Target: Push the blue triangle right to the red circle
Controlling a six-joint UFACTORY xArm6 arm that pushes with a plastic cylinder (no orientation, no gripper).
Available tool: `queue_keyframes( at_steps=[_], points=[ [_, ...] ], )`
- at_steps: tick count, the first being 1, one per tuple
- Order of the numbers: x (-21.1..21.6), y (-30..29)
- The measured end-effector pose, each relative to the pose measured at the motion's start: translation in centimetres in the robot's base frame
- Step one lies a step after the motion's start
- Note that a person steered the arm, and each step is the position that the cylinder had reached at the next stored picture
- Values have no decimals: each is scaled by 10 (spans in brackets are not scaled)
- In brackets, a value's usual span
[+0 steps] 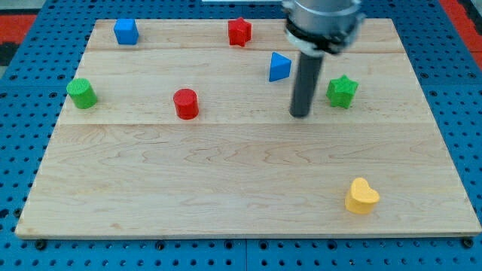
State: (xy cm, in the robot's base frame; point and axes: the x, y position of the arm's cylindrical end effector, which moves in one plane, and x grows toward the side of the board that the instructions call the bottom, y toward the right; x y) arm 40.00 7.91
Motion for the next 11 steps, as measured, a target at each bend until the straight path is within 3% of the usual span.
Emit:
queue_keyframes(
  at_steps=[2, 7, 8, 11],
  points=[
    [-63, 15],
    [-72, 7],
    [-89, 9],
    [-110, -56]
  ],
)
